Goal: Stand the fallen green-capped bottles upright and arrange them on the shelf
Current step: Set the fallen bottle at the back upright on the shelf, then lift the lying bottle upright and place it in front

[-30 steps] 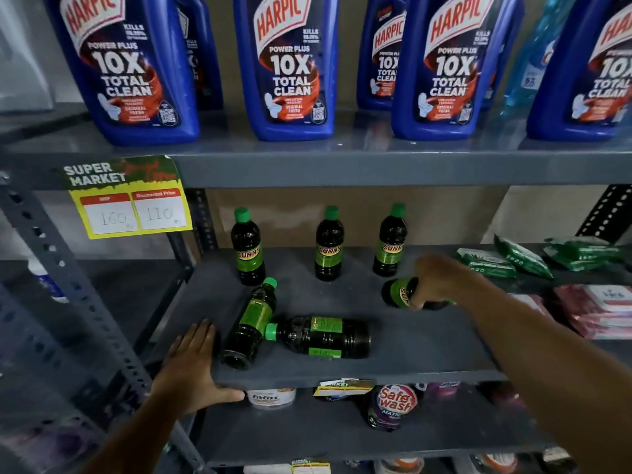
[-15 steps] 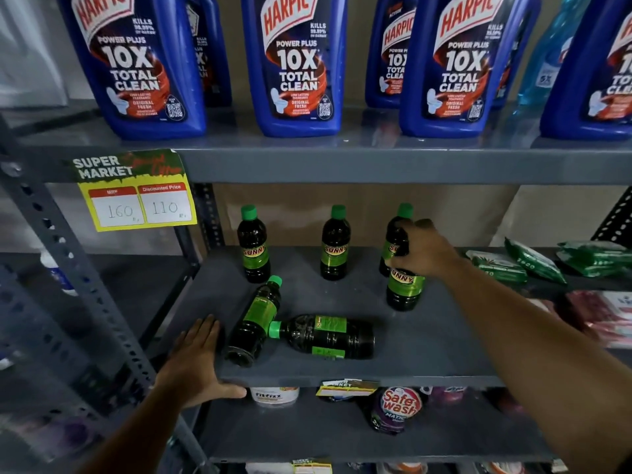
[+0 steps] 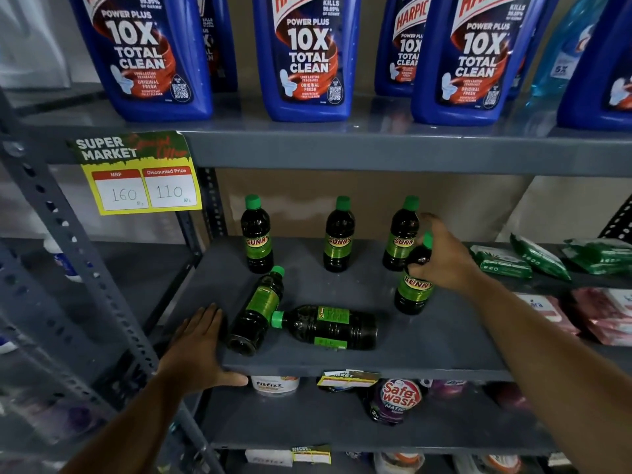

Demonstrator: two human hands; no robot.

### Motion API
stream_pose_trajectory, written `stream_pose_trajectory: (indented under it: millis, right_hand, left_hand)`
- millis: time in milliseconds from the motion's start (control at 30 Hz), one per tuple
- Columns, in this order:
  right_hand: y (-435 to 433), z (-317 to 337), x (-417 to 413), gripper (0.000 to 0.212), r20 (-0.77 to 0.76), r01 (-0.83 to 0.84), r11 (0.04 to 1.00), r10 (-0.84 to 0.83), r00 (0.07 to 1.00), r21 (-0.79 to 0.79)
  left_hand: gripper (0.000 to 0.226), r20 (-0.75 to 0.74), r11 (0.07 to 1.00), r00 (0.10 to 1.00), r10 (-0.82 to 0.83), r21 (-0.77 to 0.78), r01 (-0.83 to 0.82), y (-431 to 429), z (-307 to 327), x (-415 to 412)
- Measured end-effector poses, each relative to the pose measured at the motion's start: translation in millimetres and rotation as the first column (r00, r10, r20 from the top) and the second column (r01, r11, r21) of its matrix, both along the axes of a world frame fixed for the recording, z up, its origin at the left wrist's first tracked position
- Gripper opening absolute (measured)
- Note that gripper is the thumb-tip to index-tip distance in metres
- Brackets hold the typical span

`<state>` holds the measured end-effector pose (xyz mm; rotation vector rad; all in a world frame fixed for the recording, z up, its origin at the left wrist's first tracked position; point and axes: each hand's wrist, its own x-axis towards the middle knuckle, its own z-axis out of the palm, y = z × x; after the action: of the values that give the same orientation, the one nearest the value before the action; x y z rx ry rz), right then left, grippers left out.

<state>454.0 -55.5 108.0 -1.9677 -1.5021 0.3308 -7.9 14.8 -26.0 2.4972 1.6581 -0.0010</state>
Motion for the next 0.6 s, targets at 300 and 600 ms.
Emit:
stream_pose_trajectory:
  millis: [300,600]
  right_hand:
    - [-20.0,-27.4,-96.1,0.073,0.417,-0.423,0.906,0.395,0.818,-0.028]
    - [-6.7,-74.9,-144.0,0.098,0.43,-0.244,0.901,0.392,0.814,-0.36]
  left_hand:
    - [0.157,-0.026,0.997,0.999,-0.026,-0.076,0.024,3.3,11.8,2.0]
    - [0.156,-0.008,0.999,0.999,-0.042,-0.008,0.042,4.1,4.7,-2.7]
